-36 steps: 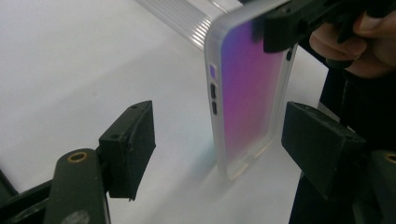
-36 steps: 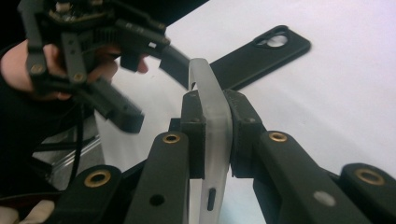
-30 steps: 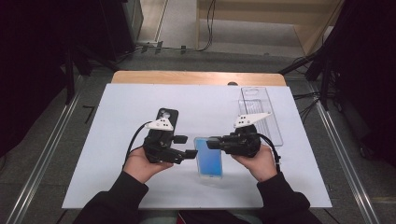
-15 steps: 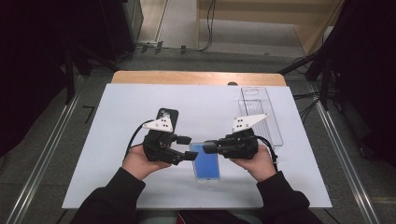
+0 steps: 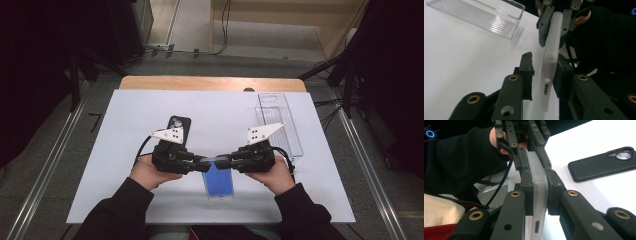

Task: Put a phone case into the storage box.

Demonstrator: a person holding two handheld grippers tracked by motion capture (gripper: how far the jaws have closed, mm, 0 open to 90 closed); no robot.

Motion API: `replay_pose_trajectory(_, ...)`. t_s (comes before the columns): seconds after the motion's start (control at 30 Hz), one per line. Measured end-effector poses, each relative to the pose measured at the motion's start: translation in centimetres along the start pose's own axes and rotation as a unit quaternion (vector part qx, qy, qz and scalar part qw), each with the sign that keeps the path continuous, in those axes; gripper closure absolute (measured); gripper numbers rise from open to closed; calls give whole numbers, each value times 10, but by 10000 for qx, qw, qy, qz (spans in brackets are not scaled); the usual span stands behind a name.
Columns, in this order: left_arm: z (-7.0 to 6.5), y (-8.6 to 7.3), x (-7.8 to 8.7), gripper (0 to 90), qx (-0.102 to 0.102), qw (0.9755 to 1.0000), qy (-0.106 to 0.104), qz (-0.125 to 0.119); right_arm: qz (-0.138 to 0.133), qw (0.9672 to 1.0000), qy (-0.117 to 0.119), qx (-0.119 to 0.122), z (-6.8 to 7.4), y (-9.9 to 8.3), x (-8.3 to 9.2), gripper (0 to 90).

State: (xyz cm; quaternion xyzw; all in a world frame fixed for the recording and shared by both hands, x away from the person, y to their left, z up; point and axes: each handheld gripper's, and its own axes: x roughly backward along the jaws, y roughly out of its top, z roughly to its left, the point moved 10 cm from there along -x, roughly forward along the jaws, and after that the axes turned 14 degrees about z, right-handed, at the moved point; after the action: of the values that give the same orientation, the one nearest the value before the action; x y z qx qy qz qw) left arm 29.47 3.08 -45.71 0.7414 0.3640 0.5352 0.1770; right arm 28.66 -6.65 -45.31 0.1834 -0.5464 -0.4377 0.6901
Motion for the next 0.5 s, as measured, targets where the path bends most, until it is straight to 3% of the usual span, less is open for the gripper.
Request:
replay_pose_trajectory(0.07, 0, 0, 1, 807, -23, 10000, -45, -10, 3, 10000, 6, 0, 0, 0, -1, 767)
replay_pose_trajectory(0.3, 1, 1, 2, 816, 23, 10000, 20, 33, 10, 9999, 116, -67, -1, -1, -1, 742)
replay_pose_trajectory(0.4, 2, 0, 5, 816, 47, 10000, 36, 29, -34, 9999, 148, 34, 1, 0, 0, 635)
replay_pose_trajectory(0.47, 3, -1, 8, 816, 87, 9999, 77, 34, -70, 9999, -51, 145, 1, 1, 0, 517)
replay_pose_trajectory(0.5, 4, -2, 9, 815, 105, 9999, 93, 41, -73, 9999, -70, 140, 1, 1, 0, 515)
